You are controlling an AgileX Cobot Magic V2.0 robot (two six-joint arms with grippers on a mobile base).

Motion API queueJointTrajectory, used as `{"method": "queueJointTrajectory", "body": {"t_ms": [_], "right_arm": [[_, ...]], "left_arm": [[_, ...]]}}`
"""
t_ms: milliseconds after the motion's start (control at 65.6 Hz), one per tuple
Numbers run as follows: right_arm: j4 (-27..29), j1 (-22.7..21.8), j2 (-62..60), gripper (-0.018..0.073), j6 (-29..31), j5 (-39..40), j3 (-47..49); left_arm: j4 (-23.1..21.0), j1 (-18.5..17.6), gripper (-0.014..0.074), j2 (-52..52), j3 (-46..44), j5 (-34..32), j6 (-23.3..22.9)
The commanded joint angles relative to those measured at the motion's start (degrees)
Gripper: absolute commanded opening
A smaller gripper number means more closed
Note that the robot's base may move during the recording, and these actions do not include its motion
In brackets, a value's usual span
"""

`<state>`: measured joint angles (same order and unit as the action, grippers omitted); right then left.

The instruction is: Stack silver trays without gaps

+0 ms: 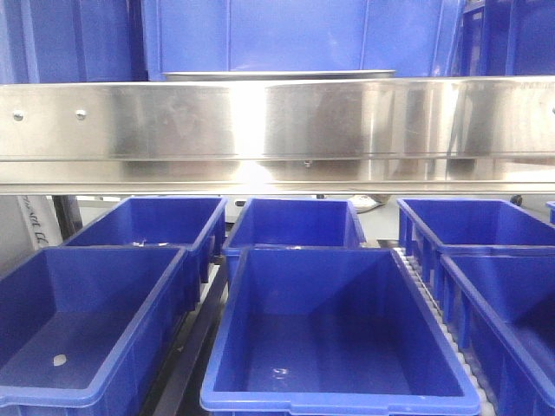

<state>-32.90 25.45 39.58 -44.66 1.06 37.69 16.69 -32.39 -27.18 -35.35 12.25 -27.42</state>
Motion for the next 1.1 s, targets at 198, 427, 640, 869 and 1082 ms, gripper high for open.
{"method": "queueJointTrajectory", "body": {"t_ms": [198, 427, 640, 869, 1082], "right_arm": [[9.3, -0.1, -1.0, -0.0017, 11.7, 0.8, -0.6], [29.2, -9.5, -4.6, -0.0017, 43.4, 10.4, -8.7], [32.9, -23.5, -14.8, -0.0017, 43.3, 1.7, -17.7], [32.9, -28.2, -28.2, -0.0017, 43.3, 1.2, -28.7], [32.9, -28.2, -39.1, -0.0017, 43.4, -3.7, -34.1]], "left_arm": [[0.2, -0.3, -0.0008, 0.4, 0.2, -0.5, -0.1], [0.2, -0.3, -0.0008, 0.4, 0.2, -0.6, -0.1], [0.2, -0.3, -0.0008, 0.4, 0.2, -0.7, -0.1], [0.2, -0.3, -0.0008, 0.4, 0.2, -0.7, -0.1], [0.2, -0.3, -0.0008, 0.4, 0.2, -0.7, -0.1]]}}
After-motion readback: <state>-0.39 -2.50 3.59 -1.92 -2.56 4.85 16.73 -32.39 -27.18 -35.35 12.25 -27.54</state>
